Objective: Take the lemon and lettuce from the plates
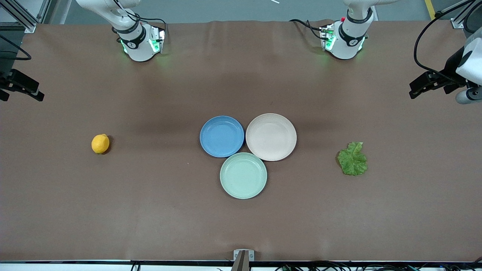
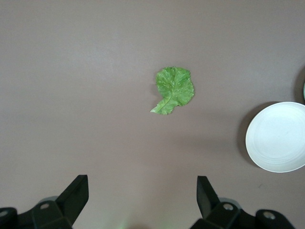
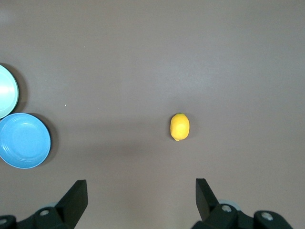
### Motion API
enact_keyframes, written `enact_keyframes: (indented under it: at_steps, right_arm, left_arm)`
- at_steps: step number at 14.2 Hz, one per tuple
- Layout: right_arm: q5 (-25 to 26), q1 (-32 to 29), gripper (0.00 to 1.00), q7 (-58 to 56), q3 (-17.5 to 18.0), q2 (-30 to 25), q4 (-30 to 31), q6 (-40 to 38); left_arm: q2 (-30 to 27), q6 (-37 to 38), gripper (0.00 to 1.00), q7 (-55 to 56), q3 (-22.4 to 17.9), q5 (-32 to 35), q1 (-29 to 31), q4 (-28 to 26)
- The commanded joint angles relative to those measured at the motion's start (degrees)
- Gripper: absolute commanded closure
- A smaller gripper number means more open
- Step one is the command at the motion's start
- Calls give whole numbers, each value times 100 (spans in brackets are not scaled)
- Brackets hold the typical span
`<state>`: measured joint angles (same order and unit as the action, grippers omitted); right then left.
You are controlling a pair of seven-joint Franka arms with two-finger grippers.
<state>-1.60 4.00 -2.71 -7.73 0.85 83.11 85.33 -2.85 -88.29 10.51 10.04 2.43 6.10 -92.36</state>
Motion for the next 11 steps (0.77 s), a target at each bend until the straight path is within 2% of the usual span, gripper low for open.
enact_keyframes:
  at_steps: [1, 5, 8, 11]
  right_arm:
    - [81, -22, 0, -466, 26, 82, -137, -34]
    - [90, 4, 0, -442, 26, 82, -128, -34]
    - [72, 22, 0, 347, 35, 82, -137, -16]
    - [55, 4, 0, 411, 43, 82, -128, -16]
  left_arm:
    - [-190, -40, 0, -242, -29, -137, 22, -160]
    - [-181, -13, 0, -366, 15, -137, 14, -116]
    - [-181, 57, 1, -505, 41, -172, -13, -89]
    - [-164, 75, 0, -744, 33, -181, -22, -19]
